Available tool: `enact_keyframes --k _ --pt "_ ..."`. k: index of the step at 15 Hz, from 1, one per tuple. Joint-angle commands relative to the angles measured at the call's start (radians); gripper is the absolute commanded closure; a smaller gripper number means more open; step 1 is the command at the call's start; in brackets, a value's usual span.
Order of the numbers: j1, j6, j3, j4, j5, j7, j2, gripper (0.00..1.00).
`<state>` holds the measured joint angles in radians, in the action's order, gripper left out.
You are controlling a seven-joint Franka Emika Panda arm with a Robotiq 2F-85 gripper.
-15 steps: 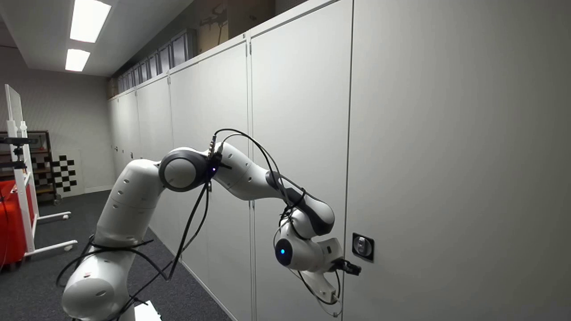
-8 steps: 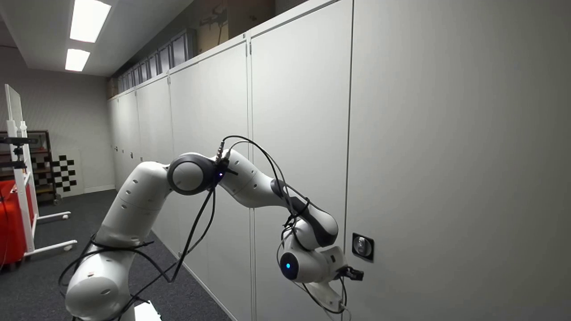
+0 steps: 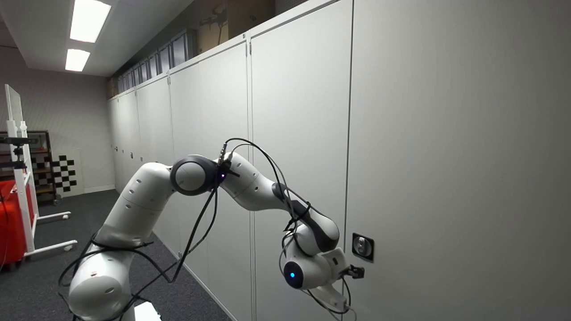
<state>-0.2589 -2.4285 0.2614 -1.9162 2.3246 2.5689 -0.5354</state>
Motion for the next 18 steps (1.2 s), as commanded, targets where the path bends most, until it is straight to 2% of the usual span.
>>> enact_keyframes --k 1,18 --pt "0.013 0.065 0.025 -0.007 0.025 0.0 0.005 0.0" --pt "0.003 0.248 0.028 -0.004 0.122 0.036 -0.014 0.0"
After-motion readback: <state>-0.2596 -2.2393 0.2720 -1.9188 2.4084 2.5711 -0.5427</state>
